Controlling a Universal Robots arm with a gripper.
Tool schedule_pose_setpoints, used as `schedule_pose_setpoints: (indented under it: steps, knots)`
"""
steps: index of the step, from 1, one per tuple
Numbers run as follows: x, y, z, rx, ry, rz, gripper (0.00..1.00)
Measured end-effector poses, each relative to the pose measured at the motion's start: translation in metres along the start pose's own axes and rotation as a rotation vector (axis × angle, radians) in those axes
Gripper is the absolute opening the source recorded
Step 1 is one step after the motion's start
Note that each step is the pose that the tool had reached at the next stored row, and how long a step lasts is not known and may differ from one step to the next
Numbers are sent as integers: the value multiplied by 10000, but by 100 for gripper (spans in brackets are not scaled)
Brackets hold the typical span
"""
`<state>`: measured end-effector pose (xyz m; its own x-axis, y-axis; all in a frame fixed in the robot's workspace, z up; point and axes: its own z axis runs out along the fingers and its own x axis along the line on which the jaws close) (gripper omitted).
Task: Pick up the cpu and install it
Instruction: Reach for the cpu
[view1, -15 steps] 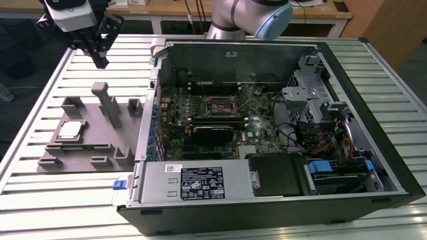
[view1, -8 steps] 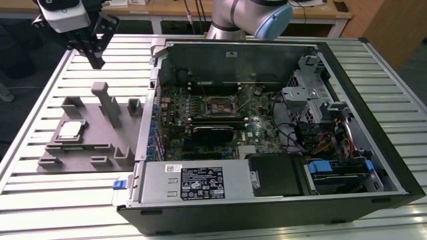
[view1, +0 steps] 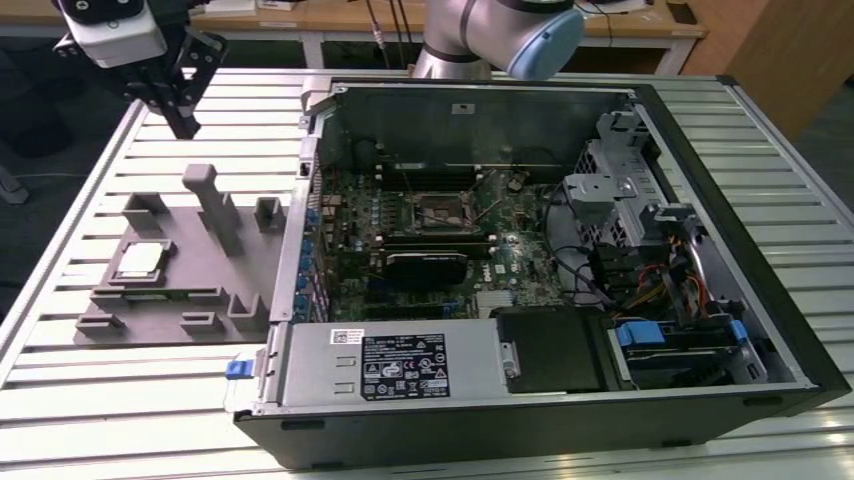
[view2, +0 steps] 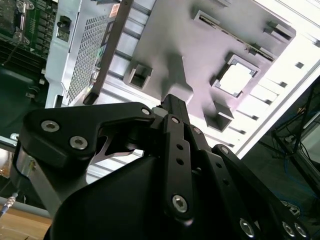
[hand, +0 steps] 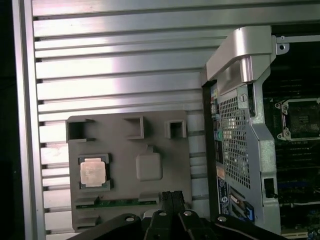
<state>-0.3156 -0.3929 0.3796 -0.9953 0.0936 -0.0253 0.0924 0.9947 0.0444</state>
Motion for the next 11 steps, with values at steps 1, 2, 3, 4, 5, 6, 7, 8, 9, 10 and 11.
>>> schedule_pose_setpoints:
  steps: [1,2,3,4,5,6,7,8,9,10,11]
  knots:
    - [14,1,3,0,0,2,11]
    - [29,3,6,0,0,5,11]
    - [43,4,9,0,-1,8,11]
    - [57,6,12,0,-1,10,11]
    - [70,7,14,1,-1,12,11]
    - [82,8,16,1,0,15,11]
    - [94,9,19,0,-1,17,11]
    - [106,10,21,0,-1,20,11]
    - [117,11,24,0,-1,23,11]
    - [128,11,27,0,-2,24,11]
    - [139,12,29,1,-2,27,11]
